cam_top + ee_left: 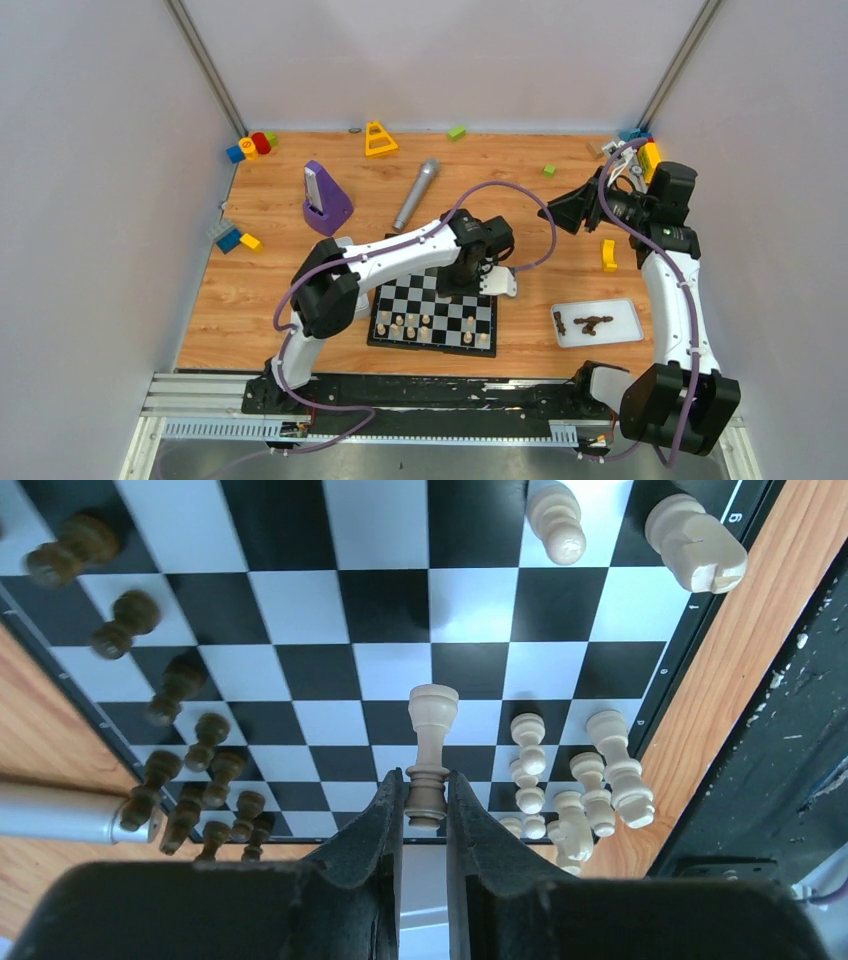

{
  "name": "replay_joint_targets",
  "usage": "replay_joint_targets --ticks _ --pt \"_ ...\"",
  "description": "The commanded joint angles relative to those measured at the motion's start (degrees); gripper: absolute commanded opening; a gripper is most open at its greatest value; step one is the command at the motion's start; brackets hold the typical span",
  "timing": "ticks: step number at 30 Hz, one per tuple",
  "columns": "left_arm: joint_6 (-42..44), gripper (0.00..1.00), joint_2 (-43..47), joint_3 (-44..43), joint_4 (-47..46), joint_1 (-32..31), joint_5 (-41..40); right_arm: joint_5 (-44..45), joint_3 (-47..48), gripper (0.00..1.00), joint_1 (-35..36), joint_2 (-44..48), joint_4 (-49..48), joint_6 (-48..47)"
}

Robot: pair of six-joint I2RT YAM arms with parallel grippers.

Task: Set up the chess pieces on the board
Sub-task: Place the chess piece on the chessboard.

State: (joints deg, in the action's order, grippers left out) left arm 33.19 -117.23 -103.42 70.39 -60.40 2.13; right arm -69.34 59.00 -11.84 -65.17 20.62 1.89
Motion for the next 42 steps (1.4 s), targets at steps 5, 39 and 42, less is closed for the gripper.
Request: replay_joint_targets --ticks 5,39,42 --pt "0.4 0.22 -5.3 -5.3 6.1 -2.1 -2.0 -3.4 -0.3 0.55 -0.4 0.0 -0.9 -1.3" --pt "-3.2 0.85 24.0 14.8 -10.4 9.5 3.3 5.3 -1.0 0.63 1.9 -3.2 4.7 -7.5" --pt "-5.4 0.88 31.9 21.0 -14.4 15.3 6.2 11.2 -2.2 0.62 6.6 -3.8 7.6 -12.4"
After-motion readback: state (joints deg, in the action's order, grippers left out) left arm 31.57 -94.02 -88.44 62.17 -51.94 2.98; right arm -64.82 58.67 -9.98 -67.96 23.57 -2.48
